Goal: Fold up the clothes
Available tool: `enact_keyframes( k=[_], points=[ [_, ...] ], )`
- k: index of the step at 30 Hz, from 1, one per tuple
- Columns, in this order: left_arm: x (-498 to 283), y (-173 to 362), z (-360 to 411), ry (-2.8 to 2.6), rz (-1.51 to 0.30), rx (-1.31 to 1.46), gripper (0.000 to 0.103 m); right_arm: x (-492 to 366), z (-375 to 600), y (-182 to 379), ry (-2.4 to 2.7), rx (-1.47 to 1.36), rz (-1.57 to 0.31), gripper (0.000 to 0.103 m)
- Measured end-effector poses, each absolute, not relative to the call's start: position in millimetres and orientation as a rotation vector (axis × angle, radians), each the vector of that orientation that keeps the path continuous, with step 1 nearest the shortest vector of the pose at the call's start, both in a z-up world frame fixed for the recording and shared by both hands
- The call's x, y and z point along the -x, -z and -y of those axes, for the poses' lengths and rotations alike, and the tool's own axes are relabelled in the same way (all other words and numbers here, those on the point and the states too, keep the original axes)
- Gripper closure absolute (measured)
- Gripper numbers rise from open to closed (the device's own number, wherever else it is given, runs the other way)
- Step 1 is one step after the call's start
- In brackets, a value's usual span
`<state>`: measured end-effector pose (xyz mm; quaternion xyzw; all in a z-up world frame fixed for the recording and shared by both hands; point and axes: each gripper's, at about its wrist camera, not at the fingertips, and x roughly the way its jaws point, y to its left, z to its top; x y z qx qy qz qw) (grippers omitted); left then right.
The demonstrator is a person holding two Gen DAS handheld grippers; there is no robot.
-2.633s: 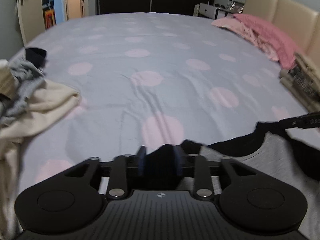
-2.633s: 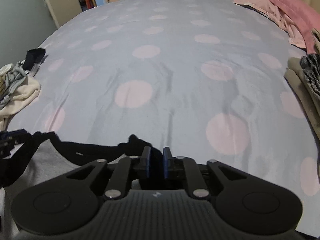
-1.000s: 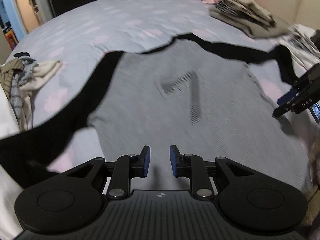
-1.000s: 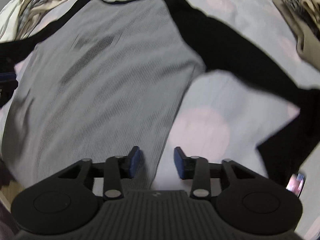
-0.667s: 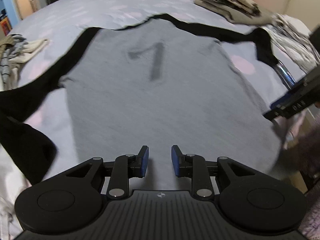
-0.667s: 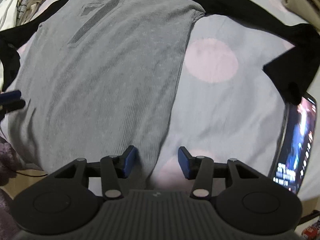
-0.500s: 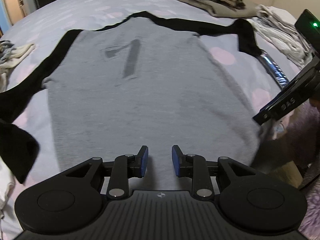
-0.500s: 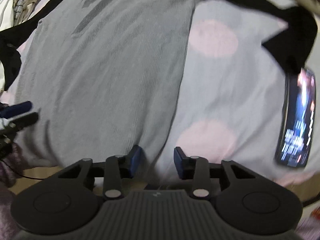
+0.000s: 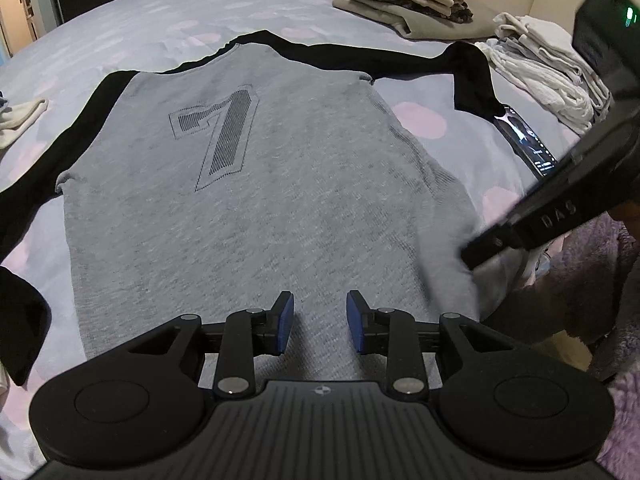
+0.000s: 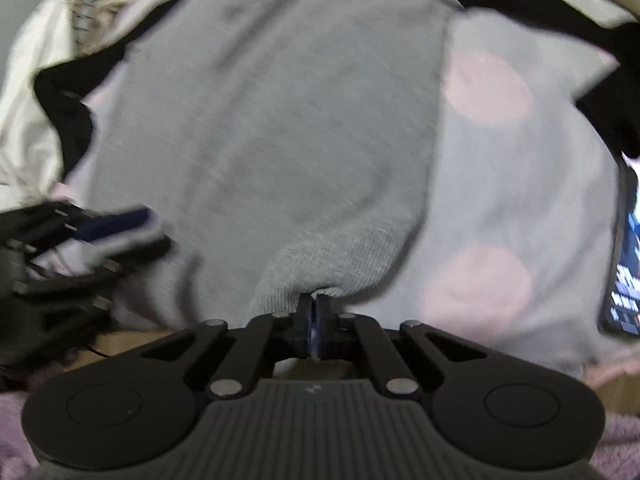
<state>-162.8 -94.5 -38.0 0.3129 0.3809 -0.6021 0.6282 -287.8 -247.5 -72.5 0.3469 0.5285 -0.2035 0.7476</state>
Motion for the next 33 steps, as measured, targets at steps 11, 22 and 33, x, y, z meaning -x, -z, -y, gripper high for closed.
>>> enact_keyframes(
  k=[11, 22, 33],
  points=[
    [152, 36, 93, 1.363, -0.889, -0.671, 0.074, 226, 264, 61, 0.407, -0.687, -0.982, 0.096],
    [159, 31, 98, 1.427, -0.871, -0.675, 0.071, 267, 268, 61, 0.467, -0.748, -0.98, 0.074],
    [166, 34, 103, 1.455, -0.879, -0.696, 0.071, 283, 261, 47, 0.494, -0.661, -0.867, 0.066]
  ],
)
